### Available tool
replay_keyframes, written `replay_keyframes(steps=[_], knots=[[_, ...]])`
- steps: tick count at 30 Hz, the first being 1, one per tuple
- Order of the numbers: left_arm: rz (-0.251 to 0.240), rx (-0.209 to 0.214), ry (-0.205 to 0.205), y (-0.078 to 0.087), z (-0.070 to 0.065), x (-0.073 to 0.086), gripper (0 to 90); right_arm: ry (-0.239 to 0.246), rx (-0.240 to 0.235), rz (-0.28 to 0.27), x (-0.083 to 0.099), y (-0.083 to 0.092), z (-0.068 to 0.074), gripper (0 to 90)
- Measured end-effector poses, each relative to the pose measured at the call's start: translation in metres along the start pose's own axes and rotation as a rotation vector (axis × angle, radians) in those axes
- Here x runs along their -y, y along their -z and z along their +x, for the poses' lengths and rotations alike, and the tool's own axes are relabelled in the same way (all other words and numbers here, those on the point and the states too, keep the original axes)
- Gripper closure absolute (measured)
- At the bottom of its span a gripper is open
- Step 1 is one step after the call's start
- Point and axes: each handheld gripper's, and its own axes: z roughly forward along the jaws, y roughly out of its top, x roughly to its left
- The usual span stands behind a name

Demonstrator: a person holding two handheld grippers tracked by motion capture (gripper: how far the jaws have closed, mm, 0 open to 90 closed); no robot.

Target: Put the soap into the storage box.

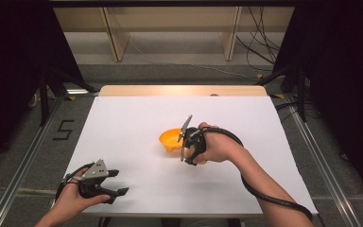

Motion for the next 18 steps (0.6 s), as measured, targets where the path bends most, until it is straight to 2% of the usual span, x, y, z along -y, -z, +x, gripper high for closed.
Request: replay_keyframes(steps=[1, 4, 5, 6, 7, 10, 11, 12, 13, 15, 17, 18], knots=[[0.011, -0.005, -0.012, 0.001, 0.001, 0.0, 23.9, 0.0, 0.0, 0.0, 0.0, 0.0, 0.0, 33.3], [-0.001, -0.007, 0.002, 0.001, 0.001, 0.0, 23.9, 0.015, -0.001, -0.023, -0.002, 0.0, -0.002, 33.4], [0.012, -0.006, -0.009, 0.001, 0.002, 0.0, 23.9, -0.017, 0.01, -0.007, -0.003, 0.003, -0.002, 33.3], [0.012, -0.006, -0.009, 0.001, 0.002, 0.0, 23.9, -0.017, 0.01, -0.007, -0.003, 0.003, -0.002, 33.3], [0.011, -0.007, -0.01, 0.001, 0.001, 0.0, 23.9, 0.013, 0.012, -0.019, -0.004, 0.003, -0.004, 33.4], [0.013, -0.001, -0.011, 0.001, 0.002, -0.001, 23.9, 0.005, 0.015, -0.023, -0.006, 0.005, -0.005, 33.4], [0.018, 0.001, -0.011, 0.001, 0.002, -0.001, 23.9, -0.016, 0.008, -0.026, -0.008, 0.006, -0.004, 33.4], [0.012, -0.007, -0.01, 0.001, 0.001, 0.0, 23.9, 0.012, -0.003, -0.044, -0.009, 0.005, -0.006, 33.4], [0.012, -0.007, -0.01, 0.001, 0.001, 0.0, 23.9, 0.006, 0.022, -0.026, -0.009, 0.006, -0.006, 33.3], [0.014, -0.011, -0.014, 0.001, 0.002, 0.0, 23.9, -0.01, 0.022, -0.024, -0.011, 0.008, -0.007, 33.3], [0.011, -0.006, -0.01, 0.001, 0.001, 0.0, 23.9, 0.01, 0.023, -0.032, -0.012, 0.008, -0.009, 33.4], [0.012, -0.006, -0.01, 0.001, 0.001, 0.0, 23.9, -0.008, 0.031, -0.028, -0.013, 0.009, -0.009, 33.4]])
